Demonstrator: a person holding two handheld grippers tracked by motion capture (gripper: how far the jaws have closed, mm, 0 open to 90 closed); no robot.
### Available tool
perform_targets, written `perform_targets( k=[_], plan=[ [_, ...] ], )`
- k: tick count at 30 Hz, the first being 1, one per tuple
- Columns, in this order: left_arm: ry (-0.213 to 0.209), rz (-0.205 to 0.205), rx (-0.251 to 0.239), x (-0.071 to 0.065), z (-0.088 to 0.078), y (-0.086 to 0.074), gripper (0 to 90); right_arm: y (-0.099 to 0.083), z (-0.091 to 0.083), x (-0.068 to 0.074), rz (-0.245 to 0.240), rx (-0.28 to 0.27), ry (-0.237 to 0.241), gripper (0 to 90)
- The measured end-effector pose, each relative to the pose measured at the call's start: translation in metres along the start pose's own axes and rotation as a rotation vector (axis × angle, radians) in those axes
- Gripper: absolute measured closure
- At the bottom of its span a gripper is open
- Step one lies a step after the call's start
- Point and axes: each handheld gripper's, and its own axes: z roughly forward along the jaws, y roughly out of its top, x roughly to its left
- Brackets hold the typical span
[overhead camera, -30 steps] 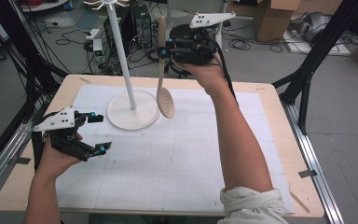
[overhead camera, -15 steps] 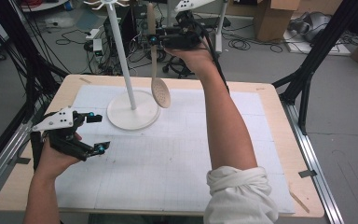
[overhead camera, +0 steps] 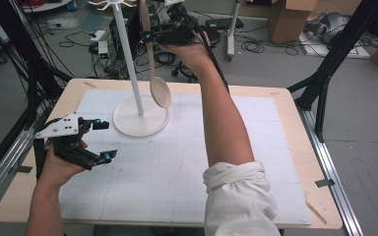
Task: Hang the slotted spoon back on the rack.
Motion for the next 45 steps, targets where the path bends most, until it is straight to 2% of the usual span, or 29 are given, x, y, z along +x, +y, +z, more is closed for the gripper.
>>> perform_targets(
  k=[17, 25, 45],
  plan=[
    [-0.004, -0.001, -0.012, 0.0, -0.001, 0.0, 5.9, 0.008, 0.017, 0.001, -0.006, 0.032, -0.017, 70.0],
    [-0.004, 0.002, -0.015, 0.001, -0.003, 0.0, 5.9, 0.006, 0.022, -0.001, 0.006, 0.054, -0.028, 70.0],
    [-0.011, 0.004, -0.004, 0.001, 0.0, -0.001, 5.9, 0.007, 0.028, -0.003, 0.014, 0.054, -0.035, 70.0]
  ],
)
